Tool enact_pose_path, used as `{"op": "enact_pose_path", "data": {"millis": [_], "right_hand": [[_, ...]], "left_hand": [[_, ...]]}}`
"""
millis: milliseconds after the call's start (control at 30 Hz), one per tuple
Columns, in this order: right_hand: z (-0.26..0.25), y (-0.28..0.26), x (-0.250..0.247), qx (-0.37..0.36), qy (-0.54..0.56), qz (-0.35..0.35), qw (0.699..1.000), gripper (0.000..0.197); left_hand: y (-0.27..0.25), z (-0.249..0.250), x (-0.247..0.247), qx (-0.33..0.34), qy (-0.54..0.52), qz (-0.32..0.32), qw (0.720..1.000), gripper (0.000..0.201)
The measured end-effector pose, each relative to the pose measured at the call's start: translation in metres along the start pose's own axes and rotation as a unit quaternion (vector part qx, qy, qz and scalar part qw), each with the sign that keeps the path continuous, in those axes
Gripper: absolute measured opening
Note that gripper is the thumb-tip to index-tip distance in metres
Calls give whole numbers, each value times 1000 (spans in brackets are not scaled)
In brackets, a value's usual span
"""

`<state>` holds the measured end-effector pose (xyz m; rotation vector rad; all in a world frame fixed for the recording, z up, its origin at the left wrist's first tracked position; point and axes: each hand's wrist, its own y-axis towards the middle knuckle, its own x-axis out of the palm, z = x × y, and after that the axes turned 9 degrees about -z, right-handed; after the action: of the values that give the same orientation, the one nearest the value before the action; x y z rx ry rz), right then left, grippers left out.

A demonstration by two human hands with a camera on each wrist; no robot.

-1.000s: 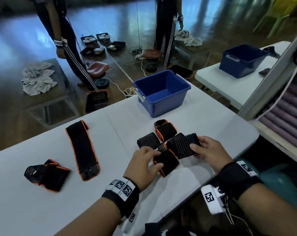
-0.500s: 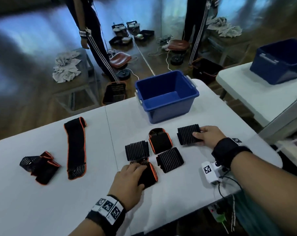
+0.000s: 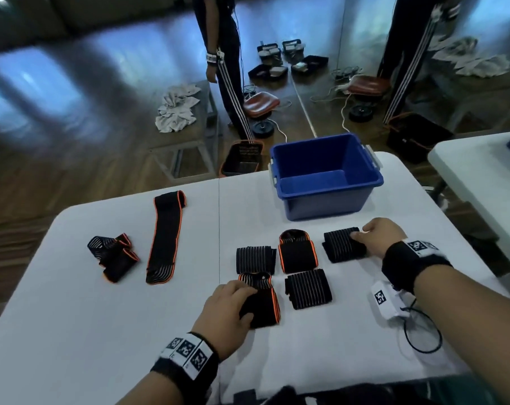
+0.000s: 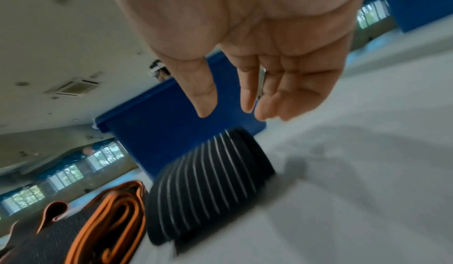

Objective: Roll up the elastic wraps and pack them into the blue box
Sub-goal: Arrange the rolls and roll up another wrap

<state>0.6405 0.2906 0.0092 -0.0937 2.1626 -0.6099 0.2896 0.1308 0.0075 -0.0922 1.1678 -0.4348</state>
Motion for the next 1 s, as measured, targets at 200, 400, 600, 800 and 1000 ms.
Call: {"op": "enact_pose_path", "data": {"millis": [200, 400, 600, 800, 1000], "right_hand": [[-48, -23, -10, -97, -2, 85, 992, 26], [-141, -63, 22, -203, -21, 19, 979, 17], [-235, -98, 83, -267, -64, -76, 959, 18], [-301, -119, 159, -304, -142, -162, 928, 14], [-326, -128, 225, -315, -201, -214, 902, 13]], "left_hand": [[-19, -45, -18, -82, -74, 68, 991, 30], [-46, -118, -46, -187, -108, 112, 970, 31], [-65, -204, -88, -234, -119, 140, 955, 31], [-62, -285, -131, -258, -135, 174, 941, 31], [-42, -345, -150, -232, -146, 157, 949, 34]]}}
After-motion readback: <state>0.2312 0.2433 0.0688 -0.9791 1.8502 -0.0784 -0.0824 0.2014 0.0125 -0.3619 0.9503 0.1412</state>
